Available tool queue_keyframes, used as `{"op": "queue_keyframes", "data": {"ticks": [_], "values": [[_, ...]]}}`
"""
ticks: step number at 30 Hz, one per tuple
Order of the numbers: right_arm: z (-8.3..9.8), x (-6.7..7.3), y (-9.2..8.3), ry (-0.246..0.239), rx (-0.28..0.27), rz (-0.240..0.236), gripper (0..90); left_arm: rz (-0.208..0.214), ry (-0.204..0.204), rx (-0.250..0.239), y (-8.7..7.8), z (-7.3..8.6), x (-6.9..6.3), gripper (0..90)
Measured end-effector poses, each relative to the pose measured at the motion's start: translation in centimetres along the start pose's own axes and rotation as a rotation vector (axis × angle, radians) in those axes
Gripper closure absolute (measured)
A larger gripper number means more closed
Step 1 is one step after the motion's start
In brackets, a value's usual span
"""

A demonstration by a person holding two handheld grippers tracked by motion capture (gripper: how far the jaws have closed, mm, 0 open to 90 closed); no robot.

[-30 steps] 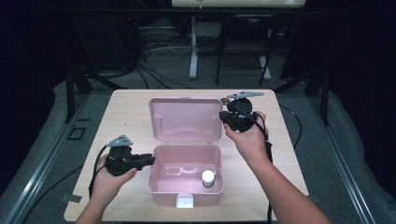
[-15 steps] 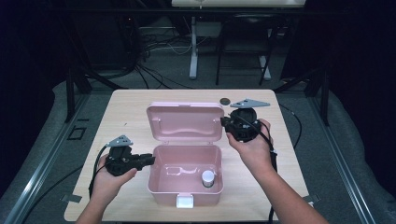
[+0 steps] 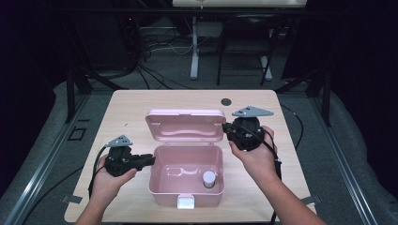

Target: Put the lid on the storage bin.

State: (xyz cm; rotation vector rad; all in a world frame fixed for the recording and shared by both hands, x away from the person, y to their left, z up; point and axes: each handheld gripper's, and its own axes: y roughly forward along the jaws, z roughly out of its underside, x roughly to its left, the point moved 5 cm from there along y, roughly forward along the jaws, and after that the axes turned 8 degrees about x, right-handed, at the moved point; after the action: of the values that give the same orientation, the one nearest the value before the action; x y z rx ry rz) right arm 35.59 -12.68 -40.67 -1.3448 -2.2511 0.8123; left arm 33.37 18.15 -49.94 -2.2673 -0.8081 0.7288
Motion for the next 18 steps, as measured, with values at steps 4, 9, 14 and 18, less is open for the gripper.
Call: {"op": "queue_keyframes", "data": {"ticks": [4, 9, 14, 18], "values": [[0.3, 0.2, -0.3, -0.005, -0.002, -0.004, 86.7, -0.004, 0.009, -0.015, -0.6, -0.2, -0.1, 75.8], [0.6, 0.4, -0.5, -0.009, -0.008, -0.004, 86.4, -0.025, 0.02, -0.035, -1.2, -0.5, -0.3, 75.2], [1.1, 0.6, -0.7, -0.013, -0.022, -0.002, 86.2, -0.043, 0.044, -0.058, -1.7, -0.9, -0.5, 72.0], [1.2, 0.7, -0.8, -0.016, -0.025, -0.003, 85.9, -0.056, 0.049, -0.083, -2.4, -1.6, -0.7, 71.7]]}}
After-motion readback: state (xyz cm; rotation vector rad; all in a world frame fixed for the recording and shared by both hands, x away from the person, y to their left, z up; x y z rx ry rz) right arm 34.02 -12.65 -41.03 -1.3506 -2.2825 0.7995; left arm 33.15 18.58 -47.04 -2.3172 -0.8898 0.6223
